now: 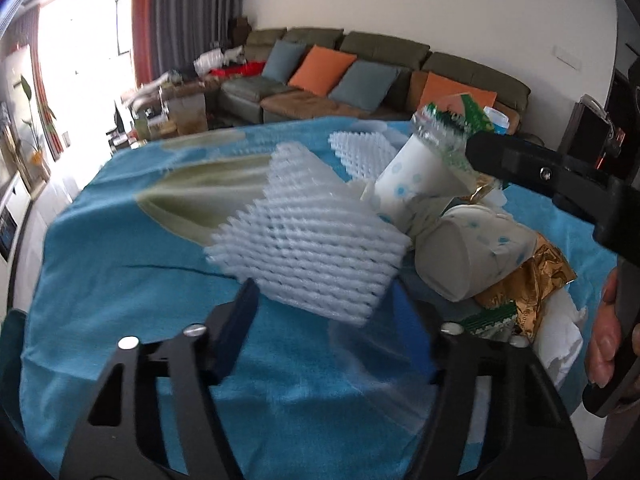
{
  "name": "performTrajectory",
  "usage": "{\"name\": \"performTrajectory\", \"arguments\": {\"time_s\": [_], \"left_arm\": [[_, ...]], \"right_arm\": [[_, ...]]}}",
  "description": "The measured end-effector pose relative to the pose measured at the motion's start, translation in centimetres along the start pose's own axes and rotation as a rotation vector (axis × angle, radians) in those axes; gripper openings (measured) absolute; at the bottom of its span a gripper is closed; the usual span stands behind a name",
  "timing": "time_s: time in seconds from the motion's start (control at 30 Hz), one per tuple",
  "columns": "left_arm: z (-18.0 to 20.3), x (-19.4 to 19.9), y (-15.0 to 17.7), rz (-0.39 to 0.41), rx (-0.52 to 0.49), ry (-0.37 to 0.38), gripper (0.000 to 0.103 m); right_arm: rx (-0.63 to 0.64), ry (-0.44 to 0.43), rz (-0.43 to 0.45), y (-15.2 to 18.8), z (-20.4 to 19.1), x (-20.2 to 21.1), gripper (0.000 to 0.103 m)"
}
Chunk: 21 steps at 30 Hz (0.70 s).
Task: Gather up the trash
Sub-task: 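Grasp the white foam net with the left gripper while the right gripper grasps the green wrapper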
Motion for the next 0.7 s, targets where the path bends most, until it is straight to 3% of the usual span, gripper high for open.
{"name": "performTrajectory", "arguments": {"time_s": [0.13, 0.23, 0.27, 0.7], "left_arm": [[-0.6, -0.8, 0.6, -0.016, 0.052, 0.064, 0.03], [-1.4, -0.2, 1.1, -0.009, 0.077, 0.085, 0.012], [-1.6, -0.1, 1.2, -0.005, 0.082, 0.085, 0.012], [-5.4, 5.7, 2.4, 0.117, 0.17, 0.058, 0.008]], "right_arm": [[-0.01, -0.012, -0.008, -0.1, 0.4, -0.2, 0.033], [-0.006, -0.02, -0.01, -0.1, 0.6, -0.1, 0.013], [-0.005, -0.021, -0.006, -0.1, 0.7, 0.0, 0.007], [0.014, -0.058, 0.047, -1.0, -0.4, 2.5, 0.006]]}}
Point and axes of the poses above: each gripper's, at about its wrist camera, not at the fingertips, and x roughly against the way its jaws point, z to its right, y to its underside, the point moved 7 cm from there along -x, roughly the way its jaws point, and after that the axes turned 15 degrees about -x, right-handed, at the moved point
